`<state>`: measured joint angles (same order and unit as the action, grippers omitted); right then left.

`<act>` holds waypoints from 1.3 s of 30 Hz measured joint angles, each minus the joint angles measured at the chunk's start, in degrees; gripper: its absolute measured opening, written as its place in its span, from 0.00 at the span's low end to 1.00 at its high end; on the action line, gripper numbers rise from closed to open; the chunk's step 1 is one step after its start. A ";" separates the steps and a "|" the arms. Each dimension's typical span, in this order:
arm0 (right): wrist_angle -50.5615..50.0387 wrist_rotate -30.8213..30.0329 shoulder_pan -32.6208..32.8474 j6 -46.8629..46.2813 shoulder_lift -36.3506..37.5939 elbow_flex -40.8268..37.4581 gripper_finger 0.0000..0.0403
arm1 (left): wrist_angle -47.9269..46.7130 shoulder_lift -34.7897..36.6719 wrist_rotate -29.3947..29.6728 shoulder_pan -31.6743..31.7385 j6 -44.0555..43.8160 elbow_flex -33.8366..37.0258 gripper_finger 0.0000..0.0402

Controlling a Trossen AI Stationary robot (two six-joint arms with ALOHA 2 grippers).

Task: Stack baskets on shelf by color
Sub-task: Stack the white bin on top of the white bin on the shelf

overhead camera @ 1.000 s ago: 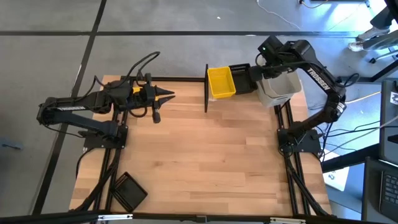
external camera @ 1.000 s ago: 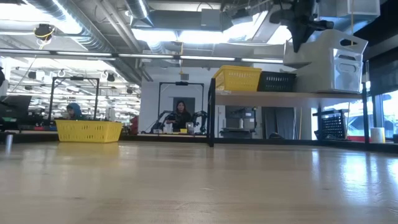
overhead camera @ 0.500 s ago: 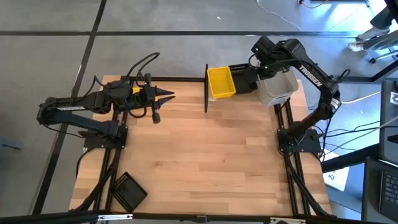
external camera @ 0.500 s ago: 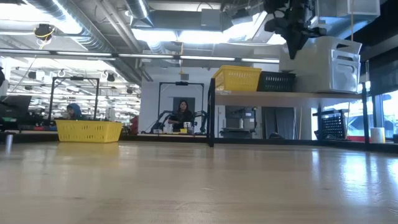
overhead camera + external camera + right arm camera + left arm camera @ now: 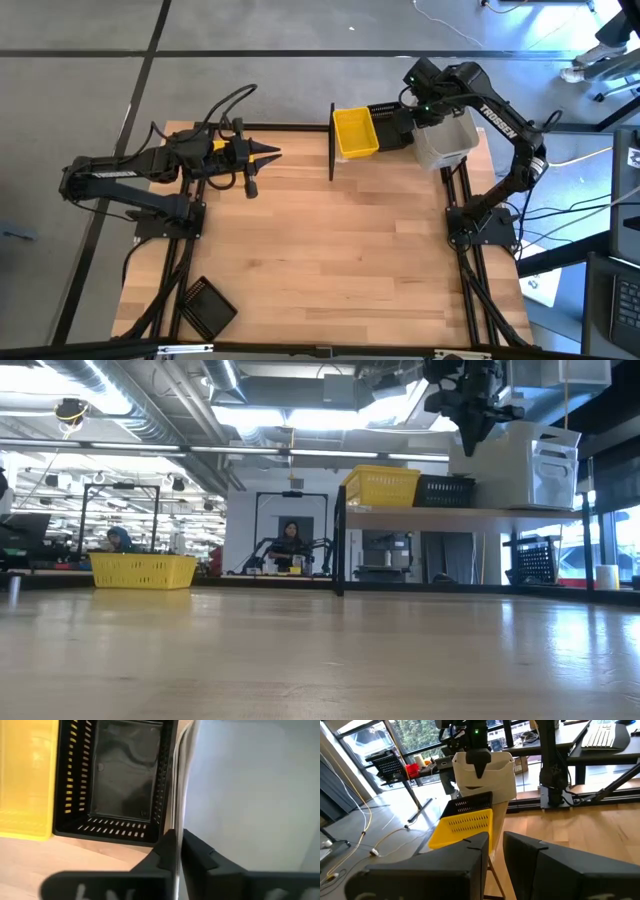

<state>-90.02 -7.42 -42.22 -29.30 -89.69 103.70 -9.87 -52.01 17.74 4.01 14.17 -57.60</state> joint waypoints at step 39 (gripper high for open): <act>13.97 -18.58 -0.02 6.22 9.04 4.22 0.27 | 0.00 0.00 -0.02 0.00 -0.04 0.00 0.12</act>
<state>-76.05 -25.99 -42.24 -23.08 -80.65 107.92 -9.87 -52.01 17.72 4.01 14.13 -57.60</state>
